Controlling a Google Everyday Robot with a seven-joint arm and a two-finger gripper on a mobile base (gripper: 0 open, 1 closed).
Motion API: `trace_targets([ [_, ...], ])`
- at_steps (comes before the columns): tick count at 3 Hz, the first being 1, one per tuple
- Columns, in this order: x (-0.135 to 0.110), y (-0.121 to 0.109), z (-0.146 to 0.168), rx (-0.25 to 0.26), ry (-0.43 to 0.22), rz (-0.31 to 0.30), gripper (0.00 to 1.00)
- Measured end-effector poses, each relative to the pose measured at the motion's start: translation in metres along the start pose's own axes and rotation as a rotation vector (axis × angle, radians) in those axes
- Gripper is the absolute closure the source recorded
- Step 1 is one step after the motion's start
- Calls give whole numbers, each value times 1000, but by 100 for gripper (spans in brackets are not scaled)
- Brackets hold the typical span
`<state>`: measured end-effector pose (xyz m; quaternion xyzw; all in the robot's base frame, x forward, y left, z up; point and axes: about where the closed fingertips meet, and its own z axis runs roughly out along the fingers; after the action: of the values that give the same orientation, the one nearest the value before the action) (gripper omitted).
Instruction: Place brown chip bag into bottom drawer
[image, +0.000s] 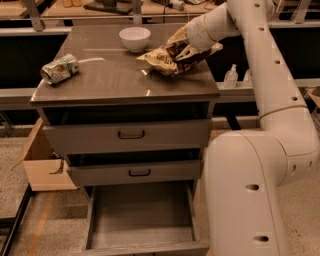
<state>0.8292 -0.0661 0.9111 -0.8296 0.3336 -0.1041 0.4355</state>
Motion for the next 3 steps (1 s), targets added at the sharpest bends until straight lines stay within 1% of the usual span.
trace_targets([
  [1,-3,6,-4,-26,-15,0,95],
  [2,0,4,-12,-23,-2,26,100],
  [3,-2,-13,-48,34,13,80,100],
])
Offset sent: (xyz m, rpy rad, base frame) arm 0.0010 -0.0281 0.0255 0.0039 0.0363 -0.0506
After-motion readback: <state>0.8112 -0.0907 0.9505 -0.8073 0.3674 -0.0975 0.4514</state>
